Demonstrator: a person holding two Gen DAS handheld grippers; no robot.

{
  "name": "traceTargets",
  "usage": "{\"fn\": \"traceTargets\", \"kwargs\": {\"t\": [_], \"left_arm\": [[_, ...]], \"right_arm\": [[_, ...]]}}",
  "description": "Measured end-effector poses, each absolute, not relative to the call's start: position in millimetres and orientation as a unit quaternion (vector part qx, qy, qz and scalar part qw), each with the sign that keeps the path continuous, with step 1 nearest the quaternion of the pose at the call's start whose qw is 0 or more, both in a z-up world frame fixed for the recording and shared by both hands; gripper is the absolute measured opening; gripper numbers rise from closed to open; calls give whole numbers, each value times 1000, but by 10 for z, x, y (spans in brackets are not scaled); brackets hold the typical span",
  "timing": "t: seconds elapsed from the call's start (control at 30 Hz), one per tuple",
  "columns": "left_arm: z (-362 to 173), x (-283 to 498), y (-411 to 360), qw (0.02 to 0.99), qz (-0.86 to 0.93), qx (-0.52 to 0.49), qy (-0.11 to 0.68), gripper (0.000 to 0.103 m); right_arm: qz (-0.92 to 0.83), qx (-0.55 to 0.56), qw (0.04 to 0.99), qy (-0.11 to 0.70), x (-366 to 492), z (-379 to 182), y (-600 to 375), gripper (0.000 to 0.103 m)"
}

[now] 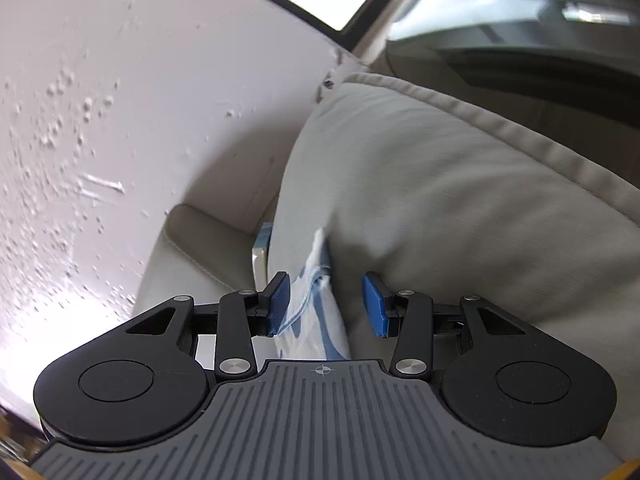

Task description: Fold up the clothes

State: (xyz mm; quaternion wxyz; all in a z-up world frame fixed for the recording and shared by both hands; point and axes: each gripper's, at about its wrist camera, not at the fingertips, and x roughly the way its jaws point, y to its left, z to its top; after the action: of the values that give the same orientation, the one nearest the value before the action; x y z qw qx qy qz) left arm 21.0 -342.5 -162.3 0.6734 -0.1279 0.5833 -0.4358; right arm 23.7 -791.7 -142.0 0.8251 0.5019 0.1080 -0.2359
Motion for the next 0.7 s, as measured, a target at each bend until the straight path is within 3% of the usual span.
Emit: {"fn": "traceTargets", "kwargs": {"t": [0.1,0.33,0.47,0.63,0.7], "left_arm": [[-1583,185,-3397,672,-441,-128,581,39],[-1149,-12,-3259,678,-500,-70,534,39],[-753,-108,-2938,667,-547,-56,504,40],[-394,-219,-2277,696,-557,-50,451,47],[-344,-256,-1993,731,-533,-42,424,58]], "right_arm": [[-252,472,839,102,100,-1214,-7750,2],[-287,401,866,87,-220,-732,-7359,1],[-302,361,880,61,-789,-130,-6908,1],[-353,267,896,43,-1338,598,-6179,1],[-385,214,897,45,-1477,803,-5898,1]]}}
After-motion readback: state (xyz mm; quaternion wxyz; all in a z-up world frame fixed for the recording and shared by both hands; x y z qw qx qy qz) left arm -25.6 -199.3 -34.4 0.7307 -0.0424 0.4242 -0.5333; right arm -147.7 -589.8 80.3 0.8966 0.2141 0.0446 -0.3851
